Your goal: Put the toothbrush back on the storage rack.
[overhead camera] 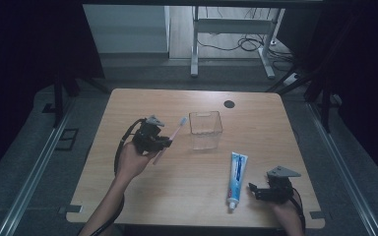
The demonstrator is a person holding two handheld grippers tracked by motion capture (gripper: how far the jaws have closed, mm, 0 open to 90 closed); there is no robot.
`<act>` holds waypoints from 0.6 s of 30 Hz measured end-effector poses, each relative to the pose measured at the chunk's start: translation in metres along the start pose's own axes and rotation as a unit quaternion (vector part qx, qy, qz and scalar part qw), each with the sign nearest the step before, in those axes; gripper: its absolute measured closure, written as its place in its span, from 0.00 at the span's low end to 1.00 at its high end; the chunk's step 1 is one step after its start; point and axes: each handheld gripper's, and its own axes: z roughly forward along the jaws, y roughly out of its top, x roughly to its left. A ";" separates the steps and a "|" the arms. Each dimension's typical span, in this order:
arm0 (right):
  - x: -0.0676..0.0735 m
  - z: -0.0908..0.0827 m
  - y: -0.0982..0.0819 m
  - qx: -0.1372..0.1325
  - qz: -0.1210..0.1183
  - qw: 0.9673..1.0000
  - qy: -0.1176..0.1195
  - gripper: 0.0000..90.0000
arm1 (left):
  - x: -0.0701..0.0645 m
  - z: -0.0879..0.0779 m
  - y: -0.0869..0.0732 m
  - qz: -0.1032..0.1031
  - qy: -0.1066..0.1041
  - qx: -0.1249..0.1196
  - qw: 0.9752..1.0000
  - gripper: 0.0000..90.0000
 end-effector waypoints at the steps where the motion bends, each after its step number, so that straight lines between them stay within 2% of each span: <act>1: 0.000 0.000 0.000 0.001 0.001 1.000 0.000 0.14 | 0.000 0.000 0.002 0.001 -0.001 -0.004 1.000 0.88; 18: 0.000 0.000 0.000 0.000 0.001 1.000 0.001 0.14 | -0.005 0.004 0.038 0.004 0.001 -0.048 0.999 0.88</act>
